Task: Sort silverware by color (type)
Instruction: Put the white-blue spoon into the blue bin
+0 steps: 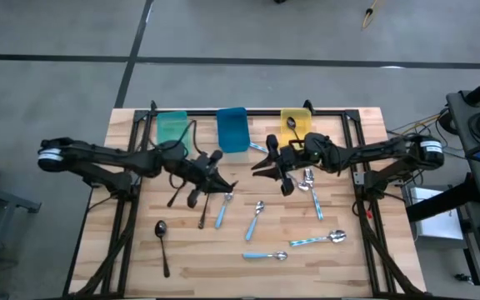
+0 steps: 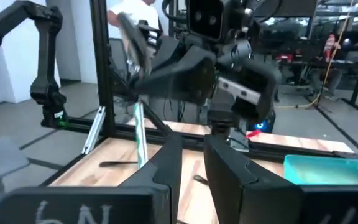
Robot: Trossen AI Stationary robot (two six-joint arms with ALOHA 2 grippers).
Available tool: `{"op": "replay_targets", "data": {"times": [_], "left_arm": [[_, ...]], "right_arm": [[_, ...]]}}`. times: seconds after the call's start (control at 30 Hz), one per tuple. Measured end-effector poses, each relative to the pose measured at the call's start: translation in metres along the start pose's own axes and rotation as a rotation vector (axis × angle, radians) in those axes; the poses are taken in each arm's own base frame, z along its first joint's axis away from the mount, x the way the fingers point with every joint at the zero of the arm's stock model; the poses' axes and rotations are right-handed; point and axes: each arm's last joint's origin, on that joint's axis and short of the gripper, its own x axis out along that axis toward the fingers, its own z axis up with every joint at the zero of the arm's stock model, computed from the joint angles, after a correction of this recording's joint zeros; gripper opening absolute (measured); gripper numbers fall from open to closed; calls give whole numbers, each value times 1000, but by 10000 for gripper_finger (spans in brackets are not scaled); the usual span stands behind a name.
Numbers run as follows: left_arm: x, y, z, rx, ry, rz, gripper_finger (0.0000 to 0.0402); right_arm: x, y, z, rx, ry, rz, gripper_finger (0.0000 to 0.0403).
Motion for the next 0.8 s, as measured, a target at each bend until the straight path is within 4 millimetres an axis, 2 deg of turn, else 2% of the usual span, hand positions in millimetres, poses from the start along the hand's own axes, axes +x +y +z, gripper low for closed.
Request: {"op": "replay_targets", "data": {"times": [0.17,0.53,0.8], "left_arm": [[12,8,-13,-28,29,-11,0],[30,20,-26,-42,-14,-22,0],[43,29,-38,-56,-63,-33,0]], "right_arm": [[3,2,3,2,-13,100,77],[11,7,5,-45,-20,172,199],[21,11,7,-81,-33,258,215]]}}
